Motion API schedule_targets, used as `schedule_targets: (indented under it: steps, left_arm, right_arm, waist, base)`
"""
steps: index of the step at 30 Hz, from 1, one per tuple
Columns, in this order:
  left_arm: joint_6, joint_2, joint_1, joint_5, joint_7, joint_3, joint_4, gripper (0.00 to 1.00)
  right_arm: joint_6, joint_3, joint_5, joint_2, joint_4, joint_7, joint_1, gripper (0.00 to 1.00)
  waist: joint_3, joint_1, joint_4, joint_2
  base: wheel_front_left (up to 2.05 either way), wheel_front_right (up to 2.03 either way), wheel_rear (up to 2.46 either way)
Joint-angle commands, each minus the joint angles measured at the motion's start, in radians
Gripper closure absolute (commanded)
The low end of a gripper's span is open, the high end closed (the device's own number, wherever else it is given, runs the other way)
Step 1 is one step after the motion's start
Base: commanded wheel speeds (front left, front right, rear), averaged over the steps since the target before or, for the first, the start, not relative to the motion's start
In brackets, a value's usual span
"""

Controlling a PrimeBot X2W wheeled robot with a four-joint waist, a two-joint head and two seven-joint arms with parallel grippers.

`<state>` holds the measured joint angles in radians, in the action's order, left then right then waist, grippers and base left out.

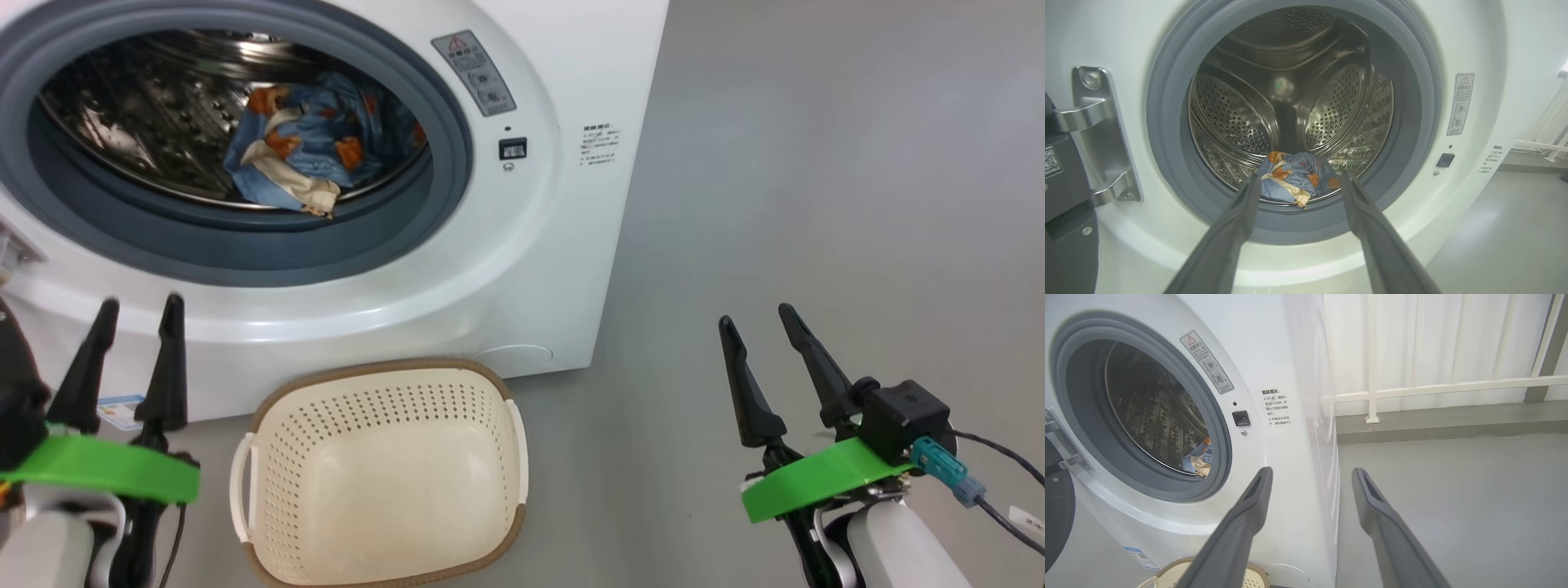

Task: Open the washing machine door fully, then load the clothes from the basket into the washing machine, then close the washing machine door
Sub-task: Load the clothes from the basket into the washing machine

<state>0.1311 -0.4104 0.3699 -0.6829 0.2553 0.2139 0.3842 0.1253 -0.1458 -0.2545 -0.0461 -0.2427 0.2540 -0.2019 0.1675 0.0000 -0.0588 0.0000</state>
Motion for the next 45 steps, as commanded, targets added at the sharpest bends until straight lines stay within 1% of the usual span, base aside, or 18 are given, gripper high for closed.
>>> schedule_targets:
  steps: [1, 6, 14, 23, 31, 45]
  left_arm:
    - [0.0, -0.031, -0.003, 0.015, 0.006, -0.054, -0.031, 0.0]
    - [0.0, -0.004, -0.072, 0.039, 0.006, -0.107, -0.055, 0.0]
    - [0.0, 0.038, -0.157, 0.079, 0.006, -0.178, -0.084, 0.0]
    - [0.0, 0.068, -0.207, 0.11, 0.006, -0.214, -0.096, 0.0]
    - [0.0, 0.082, -0.219, 0.121, 0.006, -0.228, -0.102, 0.0]
    - [0.0, 0.08, -0.224, 0.109, 0.006, -0.24, -0.115, 0.0]
  right_arm:
    - [0.005, -0.013, 0.004, -0.004, 0.02, 0.008, 0.0, 0.0]
    - [0.005, -0.006, 0.01, -0.006, 0.016, 0.008, 0.009, 0.0]
    - [0.005, -0.005, -0.005, -0.028, 0.013, 0.008, 0.026, 0.0]
    - [0.005, -0.005, -0.023, -0.047, 0.012, 0.008, 0.04, 0.0]
    - [0.005, -0.005, -0.028, -0.054, 0.013, 0.008, 0.04, 0.0]
    - [0.005, -0.002, -0.016, -0.04, 0.018, 0.008, 0.031, 0.0]
  waist:
    - [-0.015, 0.0, 0.009, 0.0]
    - [-0.036, 0.0, 0.014, 0.0]
    - [-0.068, 0.0, 0.017, 0.0]
    - [-0.088, 0.0, 0.017, 0.0]
    - [-0.089, 0.0, 0.015, 0.0]
    - [-0.074, 0.0, 0.011, 0.0]
  base:
    - [0.0, 0.0, 0.0]
    - [0.0, 0.0, 0.0]
    - [0.0, 0.0, 0.0]
    - [0.0, 0.0, 0.0]
    - [0.0, 0.0, 0.0]
    - [0.0, 0.0, 0.0]
